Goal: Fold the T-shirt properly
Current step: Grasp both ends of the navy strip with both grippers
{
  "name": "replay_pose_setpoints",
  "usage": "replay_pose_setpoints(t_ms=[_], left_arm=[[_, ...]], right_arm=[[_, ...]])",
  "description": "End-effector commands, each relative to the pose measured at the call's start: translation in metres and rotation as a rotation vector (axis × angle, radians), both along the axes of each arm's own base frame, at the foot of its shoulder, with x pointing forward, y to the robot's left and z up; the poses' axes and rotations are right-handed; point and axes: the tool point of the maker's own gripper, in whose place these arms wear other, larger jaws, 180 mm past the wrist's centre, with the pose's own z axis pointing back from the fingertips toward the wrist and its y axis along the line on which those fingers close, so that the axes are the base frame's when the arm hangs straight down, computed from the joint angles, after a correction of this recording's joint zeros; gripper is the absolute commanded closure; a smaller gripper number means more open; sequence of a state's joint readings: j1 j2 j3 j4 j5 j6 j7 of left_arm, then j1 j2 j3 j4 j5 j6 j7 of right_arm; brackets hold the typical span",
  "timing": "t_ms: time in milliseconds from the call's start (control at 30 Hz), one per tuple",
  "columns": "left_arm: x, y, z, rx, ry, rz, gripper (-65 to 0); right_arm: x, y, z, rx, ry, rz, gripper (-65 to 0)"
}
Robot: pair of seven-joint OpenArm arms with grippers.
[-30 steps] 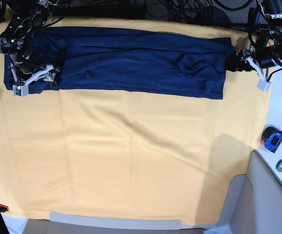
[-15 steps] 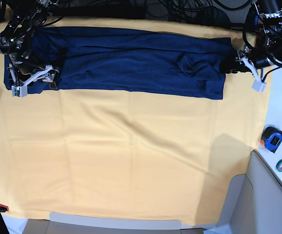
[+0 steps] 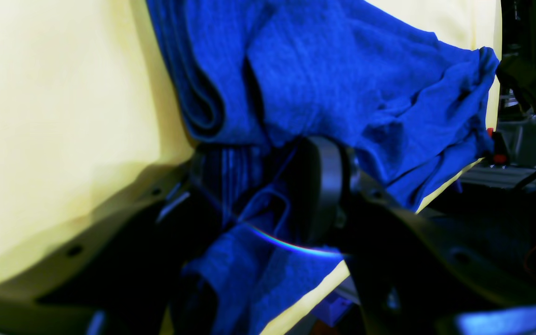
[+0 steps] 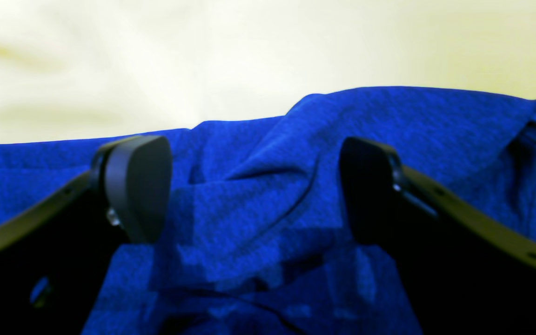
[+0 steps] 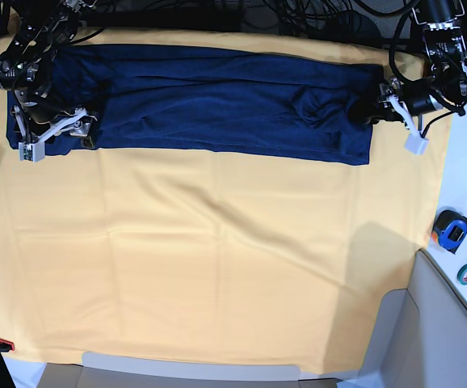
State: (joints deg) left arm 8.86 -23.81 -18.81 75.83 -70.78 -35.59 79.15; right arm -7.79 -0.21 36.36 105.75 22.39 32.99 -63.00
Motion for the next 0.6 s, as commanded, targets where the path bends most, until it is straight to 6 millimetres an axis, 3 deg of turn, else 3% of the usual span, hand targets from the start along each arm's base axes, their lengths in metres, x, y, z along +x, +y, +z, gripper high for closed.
replay_pose_setpoints(t_ms=[0,200,367,500,567], left_arm=[[0.000,0.004,-0.002,0.035,0.014,-0.020,-25.7],[0.000,-0.006,-0.003,0.011,0.013,-0.016,-22.7],[0.000,-0.010,-0.005,0.001,0.014,-0.014,0.0],[0.001,-0.011,-0.002,0.002,0.001,-0.020,-0.4],[0.008,-0.013,0.009,0.020,-0.044,-0.039,0.0]], right_arm=[[0.007,-0.002,0.013,-0.016,-0.050,0.006,-55.2],[0.007,-0.002,0.013,-0.016,-0.050,0.006,-55.2],[0.007,-0.005,0.013,-0.020,-0.049,0.002,-55.2],[0.006,-0.006,0.013,-0.022,-0.049,0.000,-55.2],[0.008,-0.007,0.015,-0.024,-0.054,-0.002,-55.2]])
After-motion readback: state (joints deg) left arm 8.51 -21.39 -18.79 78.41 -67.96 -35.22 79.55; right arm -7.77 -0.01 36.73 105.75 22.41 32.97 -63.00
